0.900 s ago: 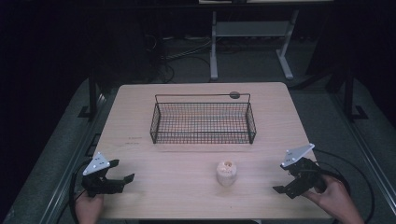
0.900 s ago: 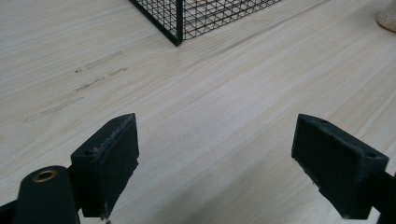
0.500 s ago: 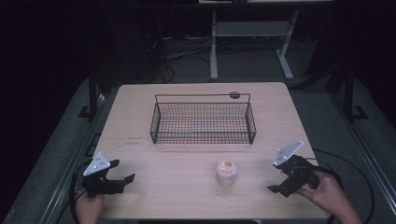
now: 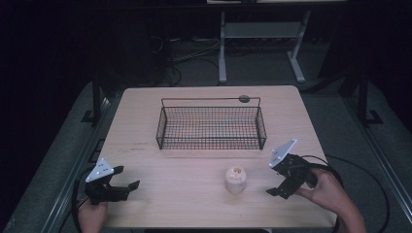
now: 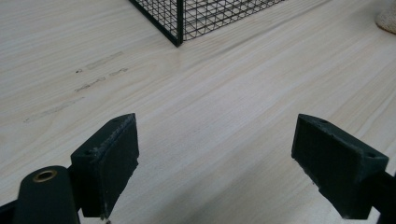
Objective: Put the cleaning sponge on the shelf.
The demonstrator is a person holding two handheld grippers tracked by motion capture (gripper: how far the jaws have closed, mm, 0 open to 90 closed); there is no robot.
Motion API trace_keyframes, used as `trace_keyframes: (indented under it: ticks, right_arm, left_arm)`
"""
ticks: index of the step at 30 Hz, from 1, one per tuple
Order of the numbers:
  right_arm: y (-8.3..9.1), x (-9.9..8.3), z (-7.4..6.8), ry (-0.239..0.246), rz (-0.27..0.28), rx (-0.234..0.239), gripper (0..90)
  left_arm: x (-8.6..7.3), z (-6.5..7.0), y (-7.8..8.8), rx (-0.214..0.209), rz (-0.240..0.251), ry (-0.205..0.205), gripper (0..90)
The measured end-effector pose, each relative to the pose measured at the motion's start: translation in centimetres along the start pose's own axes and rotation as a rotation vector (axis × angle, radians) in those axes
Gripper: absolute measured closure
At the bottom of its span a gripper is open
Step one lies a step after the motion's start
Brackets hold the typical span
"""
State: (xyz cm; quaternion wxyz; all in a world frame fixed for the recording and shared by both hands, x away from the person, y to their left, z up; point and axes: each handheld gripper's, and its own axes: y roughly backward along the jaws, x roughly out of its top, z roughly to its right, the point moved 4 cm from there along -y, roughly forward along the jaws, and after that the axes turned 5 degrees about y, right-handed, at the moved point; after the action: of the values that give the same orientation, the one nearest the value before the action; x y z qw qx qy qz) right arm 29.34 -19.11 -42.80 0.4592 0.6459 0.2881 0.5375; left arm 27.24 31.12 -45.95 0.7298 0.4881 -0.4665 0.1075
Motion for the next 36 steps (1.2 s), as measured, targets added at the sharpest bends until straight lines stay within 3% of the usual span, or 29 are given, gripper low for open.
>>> trace_keyframes:
  ticks: [9,17,36]
  right_arm:
    - [-0.6,2.9,0.0,0.071,-0.025,0.057,15.3]
    - [-1.4,4.7,0.3,0.090,-0.041,0.096,15.0]
    - [-3.3,9.0,-0.3,0.175,-0.083,0.128,15.4]
  left_arm:
    - [-0.1,-0.1,0.3,0.006,0.003,0.003,13.7]
    - [-0.2,-0.2,0.3,0.005,0.004,0.010,13.7]
    - [-0.1,-0.2,0.4,0.000,0.009,0.008,13.7]
